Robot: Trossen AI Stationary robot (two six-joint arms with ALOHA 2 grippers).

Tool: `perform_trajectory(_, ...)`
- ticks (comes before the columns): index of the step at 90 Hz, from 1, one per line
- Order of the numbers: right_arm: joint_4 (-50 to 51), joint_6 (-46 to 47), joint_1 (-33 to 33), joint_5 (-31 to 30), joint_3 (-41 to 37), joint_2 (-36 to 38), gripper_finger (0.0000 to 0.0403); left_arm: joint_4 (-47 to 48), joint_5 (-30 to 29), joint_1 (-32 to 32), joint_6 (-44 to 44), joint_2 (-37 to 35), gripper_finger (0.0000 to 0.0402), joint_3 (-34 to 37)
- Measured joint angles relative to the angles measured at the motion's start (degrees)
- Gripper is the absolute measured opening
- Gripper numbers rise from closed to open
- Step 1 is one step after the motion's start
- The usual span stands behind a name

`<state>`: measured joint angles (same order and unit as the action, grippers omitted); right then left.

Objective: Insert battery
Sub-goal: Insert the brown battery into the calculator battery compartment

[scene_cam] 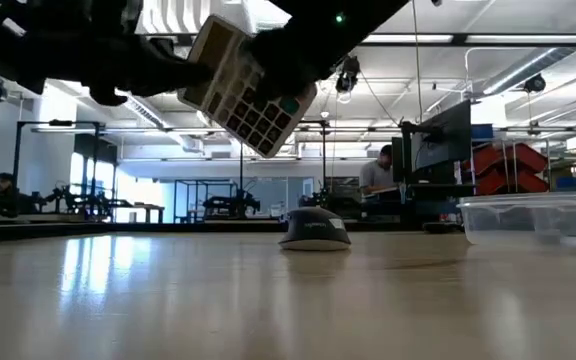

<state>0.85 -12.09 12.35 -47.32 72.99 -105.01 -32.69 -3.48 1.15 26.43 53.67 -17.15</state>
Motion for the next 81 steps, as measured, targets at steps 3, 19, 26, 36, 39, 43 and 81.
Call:
perform_trajectory(3,0.17,-1.33,-0.09,-0.61,-0.05,0.00,0.0032,1.39,-0.04,0.00,-1.39,-0.65,0.0113,0.00)
perform_trajectory(19,-0.44,-8.29,-0.42,-1.72,-0.08,-1.46,0.0030,13.66,-0.10,0.02,-10.78,-4.94,0.0178,-0.02)
perform_trajectory(26,-1.66,-10.67,-0.51,-2.04,-0.08,-2.79,0.0026,18.67,0.17,0.02,-16.52,-7.14,0.0193,-0.02)
perform_trajectory(36,-5.28,-14.82,-0.67,-3.38,0.42,-6.40,0.0028,25.85,2.49,0.02,-23.69,-11.26,0.0202,0.00)
perform_trajectory(39,-6.32,-16.09,-0.67,-4.00,0.63,-7.70,0.0030,27.89,3.19,0.02,-25.78,-12.43,0.0202,0.00)
perform_trajectory(43,-7.84,-17.94,-0.70,-4.32,1.45,-9.54,0.0033,31.11,3.99,0.02,-28.88,-14.00,0.0202,0.01)
perform_trajectory(81,-9.30,-25.11,-0.59,-5.69,13.11,-23.91,0.0039,44.56,10.75,-1.00,-42.60,-16.55,0.0160,0.04)
